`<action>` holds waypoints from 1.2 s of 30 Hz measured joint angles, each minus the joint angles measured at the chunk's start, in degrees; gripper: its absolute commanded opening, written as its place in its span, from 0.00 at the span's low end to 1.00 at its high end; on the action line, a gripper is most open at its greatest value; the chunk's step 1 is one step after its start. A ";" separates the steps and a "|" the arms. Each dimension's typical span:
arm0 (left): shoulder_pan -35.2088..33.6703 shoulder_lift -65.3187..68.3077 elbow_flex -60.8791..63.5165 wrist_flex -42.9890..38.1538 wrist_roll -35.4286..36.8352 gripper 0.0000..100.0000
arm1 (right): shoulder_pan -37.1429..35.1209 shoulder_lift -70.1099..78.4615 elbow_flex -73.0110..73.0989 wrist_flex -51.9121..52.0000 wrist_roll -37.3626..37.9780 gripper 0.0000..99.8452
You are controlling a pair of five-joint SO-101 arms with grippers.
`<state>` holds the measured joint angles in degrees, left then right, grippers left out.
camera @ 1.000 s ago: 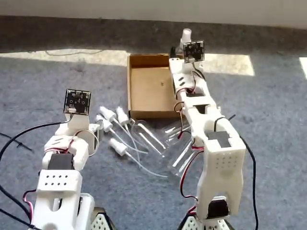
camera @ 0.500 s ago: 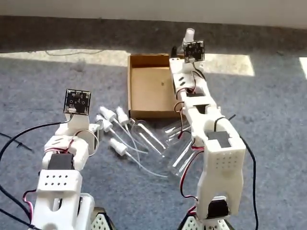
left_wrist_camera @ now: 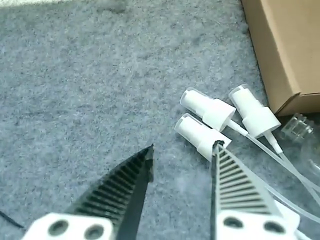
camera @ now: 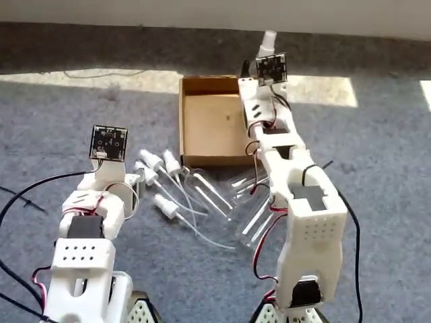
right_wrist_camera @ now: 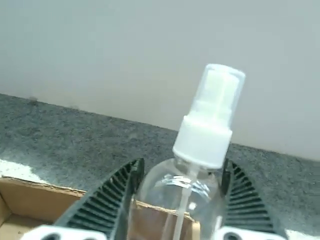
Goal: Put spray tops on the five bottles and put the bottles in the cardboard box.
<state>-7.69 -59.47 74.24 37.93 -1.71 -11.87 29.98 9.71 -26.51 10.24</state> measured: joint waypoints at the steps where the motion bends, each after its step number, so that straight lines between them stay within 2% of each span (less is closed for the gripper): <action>1: 0.00 0.00 0.00 0.00 0.00 0.18 | 0.00 0.00 0.00 0.00 0.53 0.16; 4: 0.00 0.00 0.00 0.00 0.00 0.18 | 0.00 0.00 0.00 0.00 1.49 0.00; 15: 0.00 0.00 0.00 0.00 0.00 0.18 | -0.09 0.00 0.00 -0.26 4.84 0.00; 24: 0.00 0.00 0.00 0.00 0.00 0.18 | -0.18 0.97 0.00 -12.92 4.84 0.00; 36: 0.00 0.00 0.00 0.00 0.00 0.18 | -0.18 9.49 -3.43 -14.15 5.01 0.00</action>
<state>-7.69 -59.47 74.24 37.93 -1.71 -12.04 39.47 6.29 -40.66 15.25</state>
